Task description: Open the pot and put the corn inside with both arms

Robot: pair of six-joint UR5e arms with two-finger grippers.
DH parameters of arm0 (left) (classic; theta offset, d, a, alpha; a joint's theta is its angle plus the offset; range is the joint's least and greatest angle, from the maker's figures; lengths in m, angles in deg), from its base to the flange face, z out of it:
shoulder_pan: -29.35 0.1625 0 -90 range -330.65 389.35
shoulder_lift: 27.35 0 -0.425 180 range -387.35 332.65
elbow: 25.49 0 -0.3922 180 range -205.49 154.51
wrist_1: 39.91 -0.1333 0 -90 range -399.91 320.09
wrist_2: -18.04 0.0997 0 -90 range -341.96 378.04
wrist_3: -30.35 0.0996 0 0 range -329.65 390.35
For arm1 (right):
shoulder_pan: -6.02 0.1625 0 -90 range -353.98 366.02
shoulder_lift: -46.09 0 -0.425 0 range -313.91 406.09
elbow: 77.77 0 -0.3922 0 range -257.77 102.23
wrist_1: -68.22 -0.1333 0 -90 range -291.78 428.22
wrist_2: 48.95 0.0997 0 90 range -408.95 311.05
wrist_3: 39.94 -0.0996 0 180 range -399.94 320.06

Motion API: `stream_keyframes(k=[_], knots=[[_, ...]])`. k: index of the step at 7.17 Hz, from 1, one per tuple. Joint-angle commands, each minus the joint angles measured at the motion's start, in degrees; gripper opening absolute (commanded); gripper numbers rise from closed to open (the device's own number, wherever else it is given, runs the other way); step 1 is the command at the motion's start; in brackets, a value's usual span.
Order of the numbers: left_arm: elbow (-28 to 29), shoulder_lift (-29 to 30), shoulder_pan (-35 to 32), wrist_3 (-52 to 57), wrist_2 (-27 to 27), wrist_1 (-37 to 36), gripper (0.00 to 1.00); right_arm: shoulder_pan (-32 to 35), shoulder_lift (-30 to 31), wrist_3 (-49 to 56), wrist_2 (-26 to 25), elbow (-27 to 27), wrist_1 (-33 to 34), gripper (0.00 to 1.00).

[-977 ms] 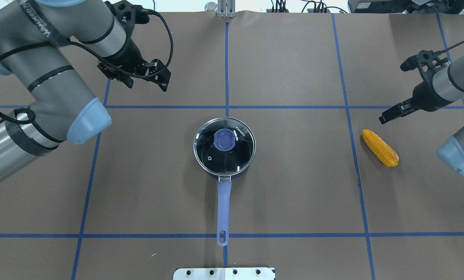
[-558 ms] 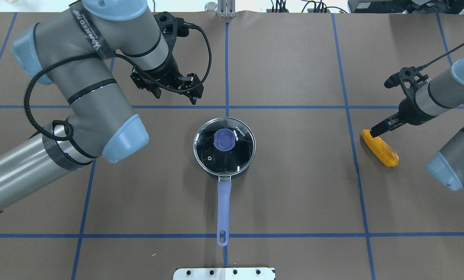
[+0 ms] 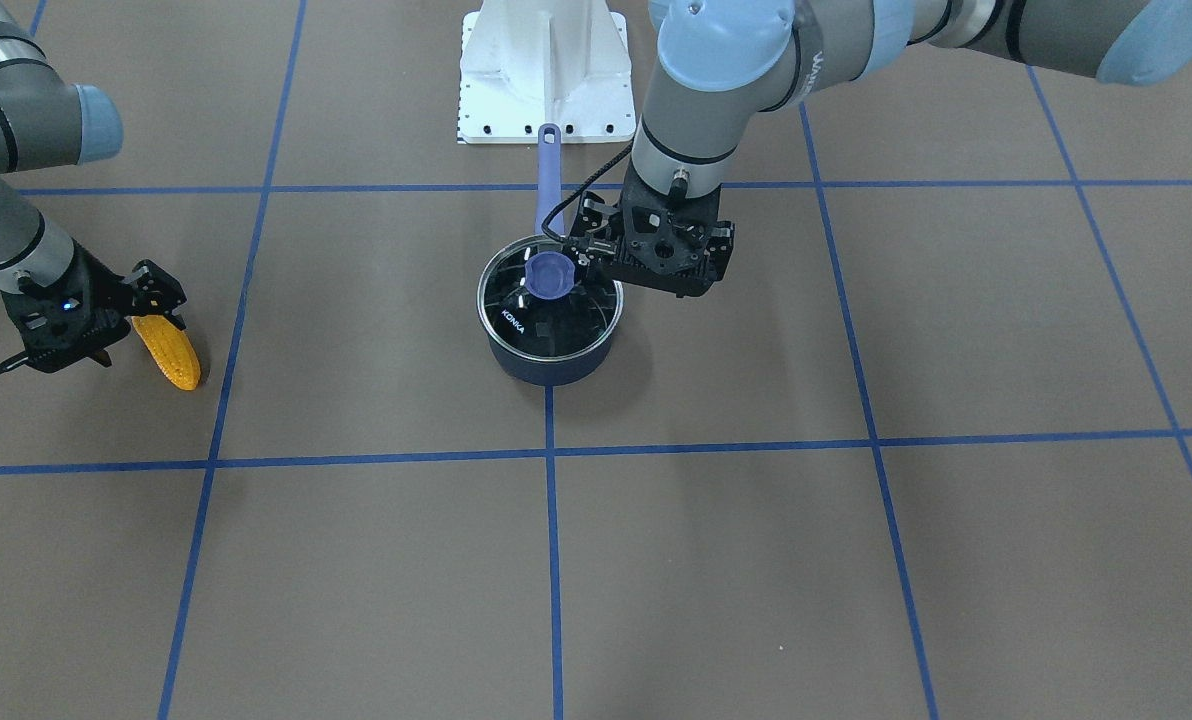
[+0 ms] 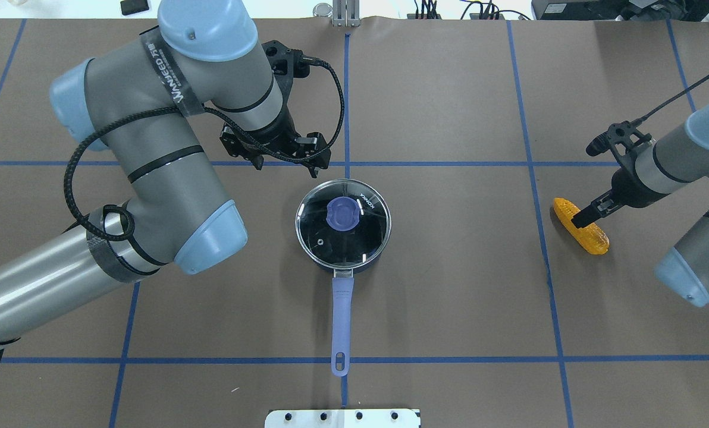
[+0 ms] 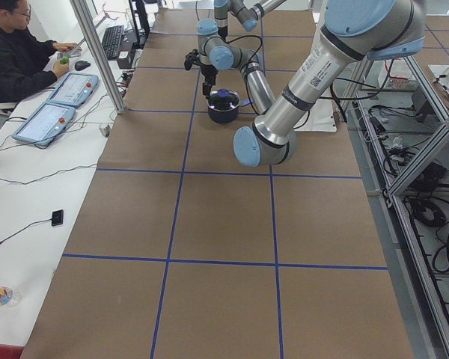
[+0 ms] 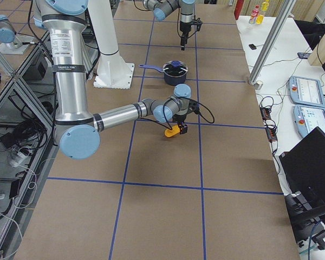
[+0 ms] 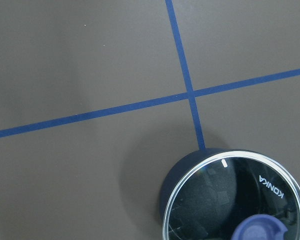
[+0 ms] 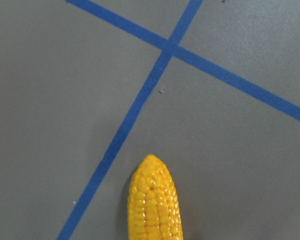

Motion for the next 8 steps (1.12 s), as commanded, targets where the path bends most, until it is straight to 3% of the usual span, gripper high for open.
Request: stream_keyframes(k=[1, 2, 4, 8], knots=[[0.0, 0.0, 0.2, -0.2, 0.0, 0.0, 1.00, -2.5, 0.2, 0.5, -1.0, 0.5, 0.3, 0.93], [0.0, 0.0, 0.2, -0.2, 0.0, 0.0, 1.00, -2.8, 0.2, 0.5, -1.4, 0.5, 0.3, 0.93], [0.0, -0.1, 0.2, -0.2, 0.0, 0.0, 1.00, -2.8, 0.5, 0.7, -1.4, 1.2, 0.6, 0.80], [-0.3, -0.3, 0.2, -0.2, 0.0, 0.0, 1.00, -3.8, 0.0, 1.0, -0.4, 1.5, 1.0, 0.28]])
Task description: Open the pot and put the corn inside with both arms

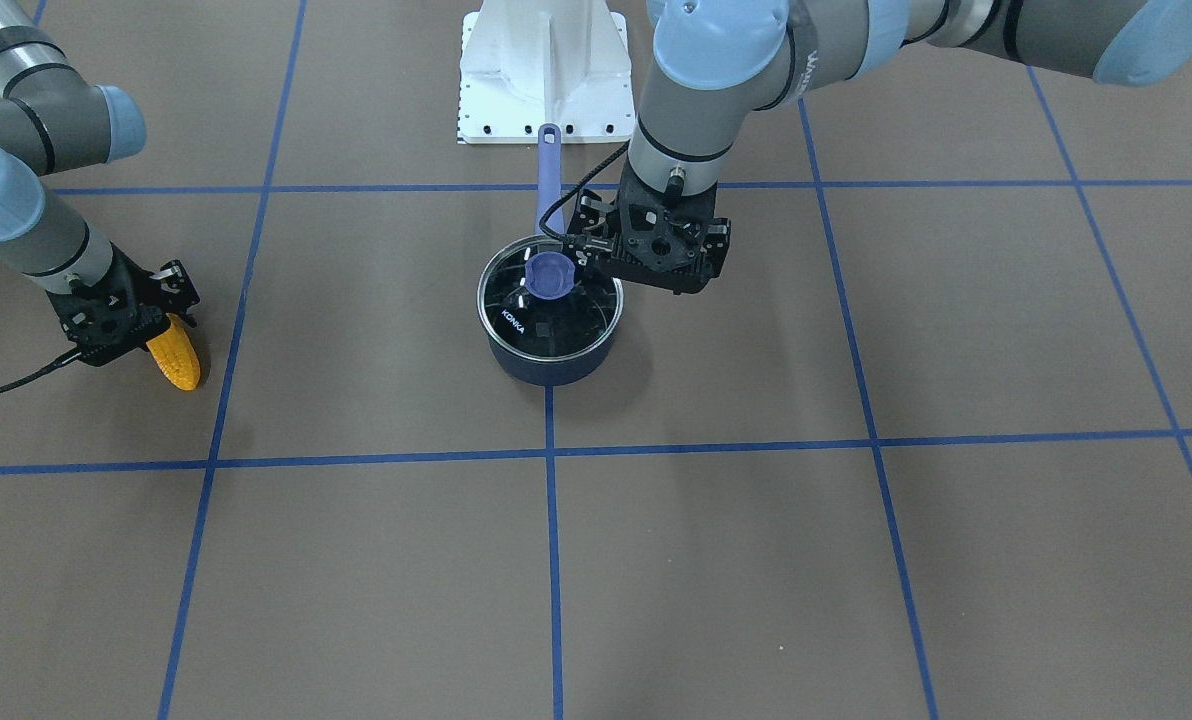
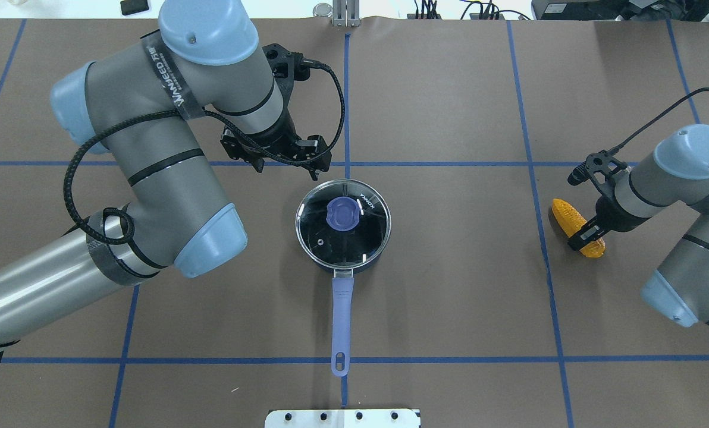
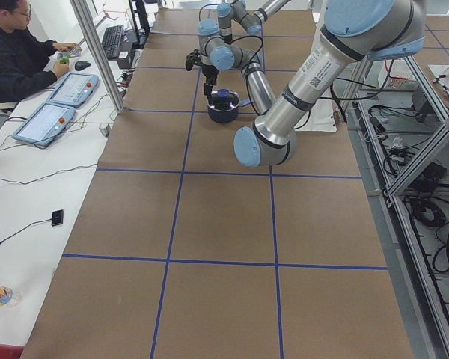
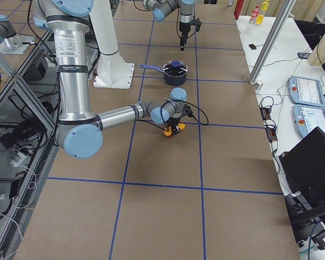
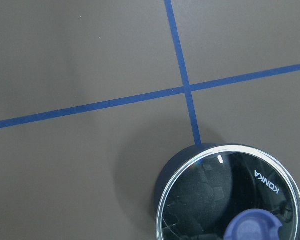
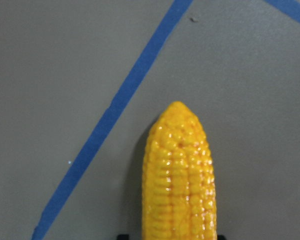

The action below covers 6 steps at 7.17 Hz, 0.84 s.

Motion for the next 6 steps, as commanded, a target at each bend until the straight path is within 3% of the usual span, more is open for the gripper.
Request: stream_keyframes(k=[1, 5, 6], knots=[[0.0, -0.1, 0.0, 0.0, 0.0, 0.0, 1.00, 1.1, -0.1, 0.3, 0.7, -0.2, 0.1, 0.25], [-0.2, 1.5, 2.8, -6.4, 2.7, -0.1, 1.00, 4.1, -2.0, 0.3, 5.2, -0.4, 0.4, 0.25], [0.1, 1.7, 3.9, -6.3, 3.1, 0.0, 1.00, 5.0, -5.2, 0.3, 5.8, -0.7, 5.2, 0.25]])
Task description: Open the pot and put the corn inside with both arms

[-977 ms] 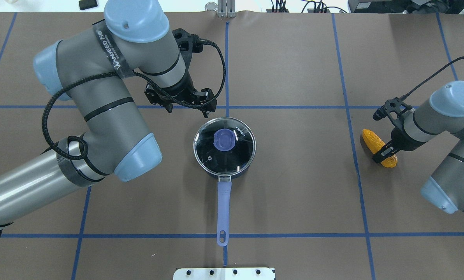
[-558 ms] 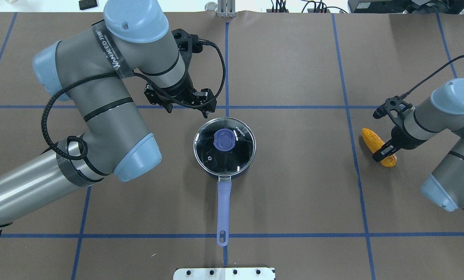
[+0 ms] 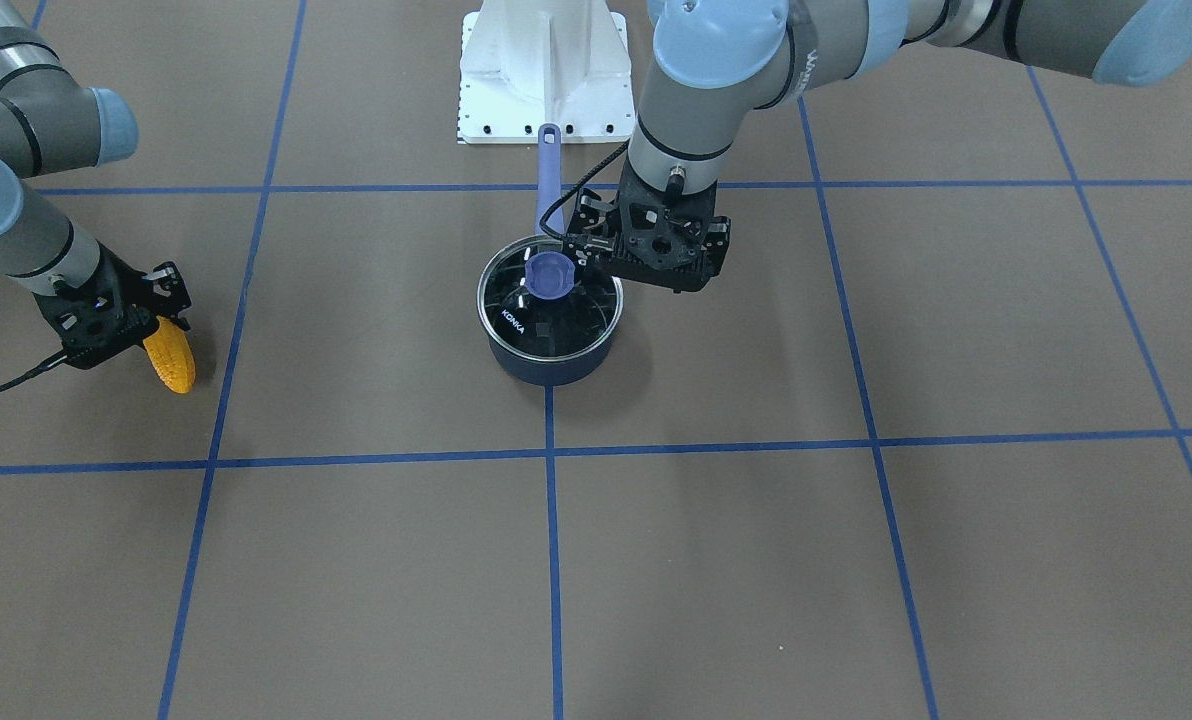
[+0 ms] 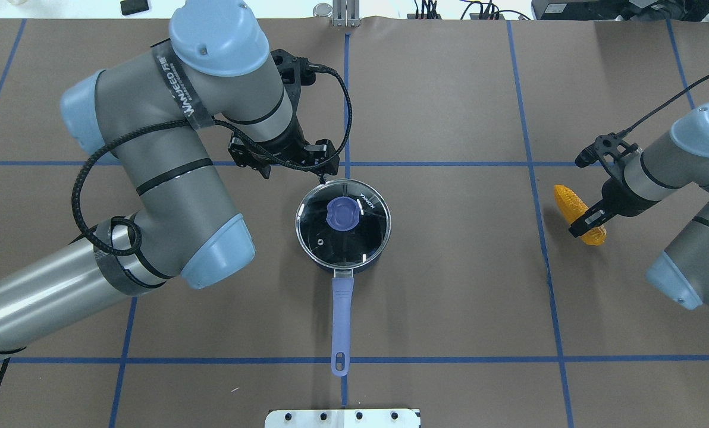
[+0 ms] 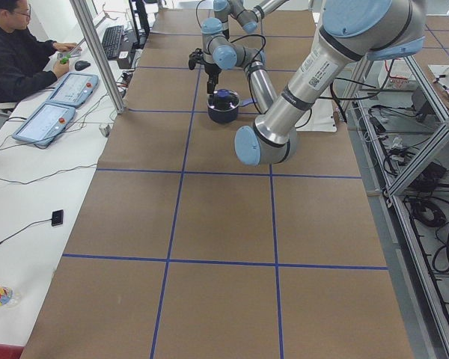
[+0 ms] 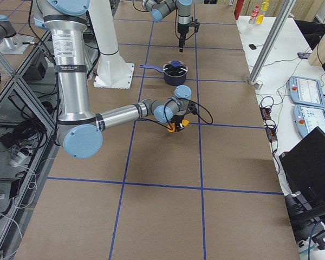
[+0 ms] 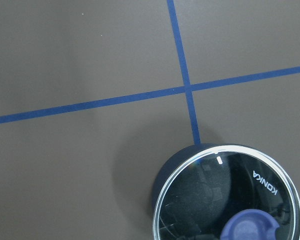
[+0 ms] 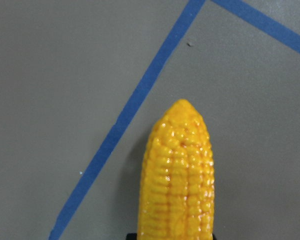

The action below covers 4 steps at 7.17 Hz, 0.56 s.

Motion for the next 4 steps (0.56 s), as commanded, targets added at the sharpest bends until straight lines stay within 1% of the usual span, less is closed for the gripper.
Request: stream_keyframes(k=[1, 2, 3, 4], knots=[[0.8, 1.2, 2.9, -0.8, 0.9, 0.0, 1.00, 1.0, -7.1, 0.0, 1.2, -1.3, 9.6, 0.25], [1.8, 1.9, 3.5, -0.4, 1.0, 0.1, 1.00, 0.7, -10.1, 0.0, 1.2, -2.6, 14.4, 0.25], [4.3, 4.6, 3.7, 1.0, 1.0, 0.1, 1.00, -0.2, -13.3, 0.0, 1.2, -2.8, 18.2, 0.25], [7.0, 5.9, 3.8, 1.2, 0.9, 0.6, 1.00, -0.4, -15.0, 0.0, 1.2, -3.0, 19.6, 0.26]])
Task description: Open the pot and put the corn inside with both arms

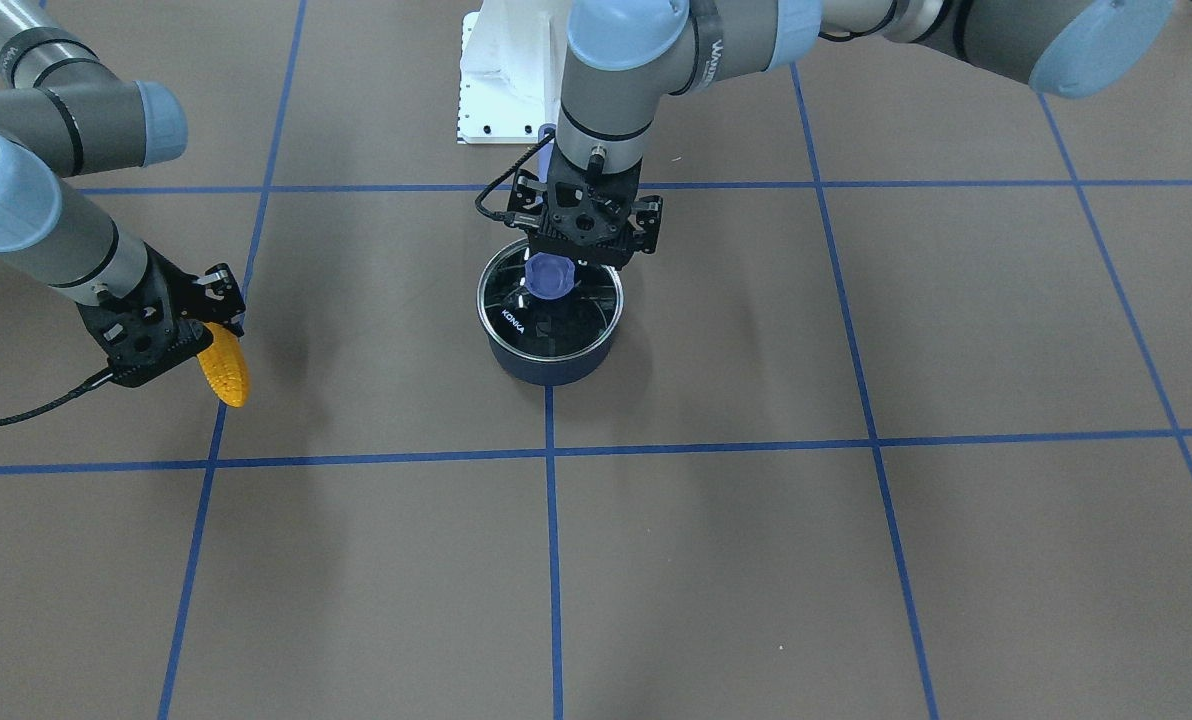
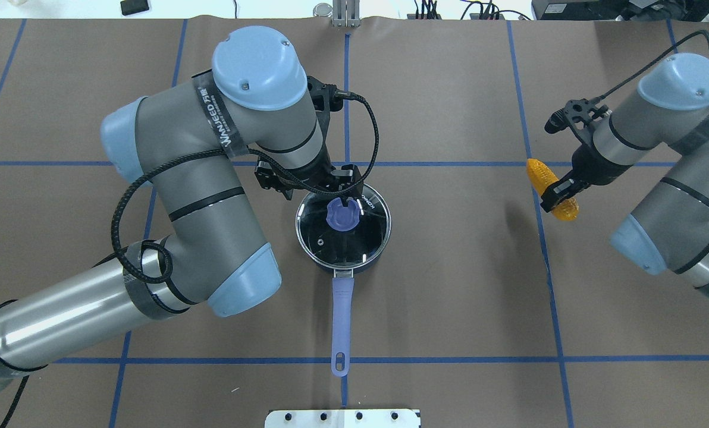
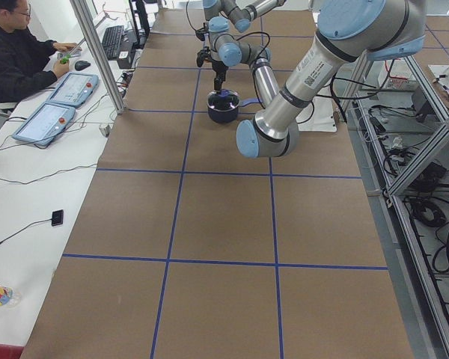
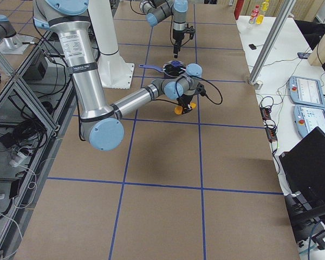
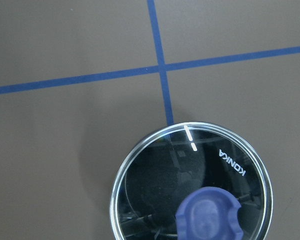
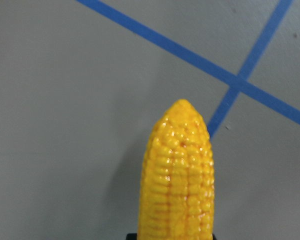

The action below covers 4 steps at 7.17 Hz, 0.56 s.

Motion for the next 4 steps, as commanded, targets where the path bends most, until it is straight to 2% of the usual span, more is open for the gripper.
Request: stream_keyframes(k=[1, 4], knots=[[3.8, 2.2, 0.4, 1.8, -0.1, 0.4, 0.99, -0.7, -3.3, -0.3, 0.0, -0.6, 3.2, 0.25], [5.0, 2.0, 2.2, 1.7, 2.0, 1.1, 0.99, -1.7, -4.8, -0.9, -0.2, -0.4, 3.3, 0.26]])
